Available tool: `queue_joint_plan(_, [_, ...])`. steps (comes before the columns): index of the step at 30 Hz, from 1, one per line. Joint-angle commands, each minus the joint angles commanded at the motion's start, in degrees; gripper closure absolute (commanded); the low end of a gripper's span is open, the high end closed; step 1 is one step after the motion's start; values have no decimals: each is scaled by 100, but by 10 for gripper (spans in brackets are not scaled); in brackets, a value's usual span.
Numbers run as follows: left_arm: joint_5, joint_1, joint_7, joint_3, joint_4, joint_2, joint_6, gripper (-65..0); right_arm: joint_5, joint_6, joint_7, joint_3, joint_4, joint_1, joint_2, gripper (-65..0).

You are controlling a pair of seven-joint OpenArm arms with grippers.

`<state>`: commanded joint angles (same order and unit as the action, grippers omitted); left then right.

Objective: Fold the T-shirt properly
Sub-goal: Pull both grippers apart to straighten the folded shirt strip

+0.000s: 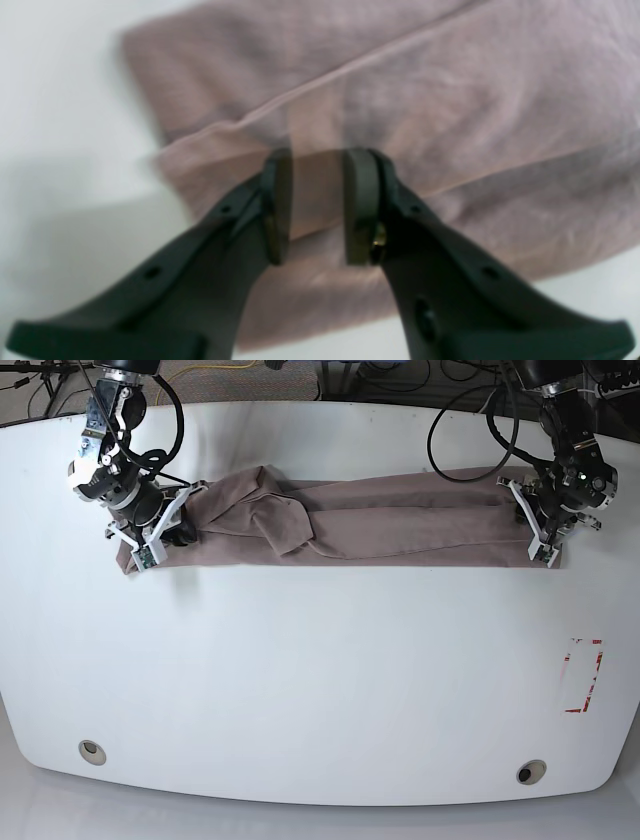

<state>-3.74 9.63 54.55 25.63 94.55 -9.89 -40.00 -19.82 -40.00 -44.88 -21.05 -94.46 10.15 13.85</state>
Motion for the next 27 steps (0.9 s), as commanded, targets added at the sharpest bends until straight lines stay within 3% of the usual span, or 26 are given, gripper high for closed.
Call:
queue_joint_plan(10, [-9, -211, 18, -422, -519, -273, 0, -146, 9, 0, 404, -35, 870, -167, 273, -62])
queue_joint_plan(18, [-26, -290, 35, -607, -501, -246, 0, -147, -9, 0, 695, -35, 1495, -369, 615, -62])
queue_joint_plan(23, [-44, -387, 281, -580, -334, -246, 0, -151, -44, 0, 721, -35, 1521, -431, 686, -60])
queue_joint_plan(27, [-53, -396, 545, -527, 176, -237, 0, -243, -35, 0, 712, -35, 1389, -440, 695, -60])
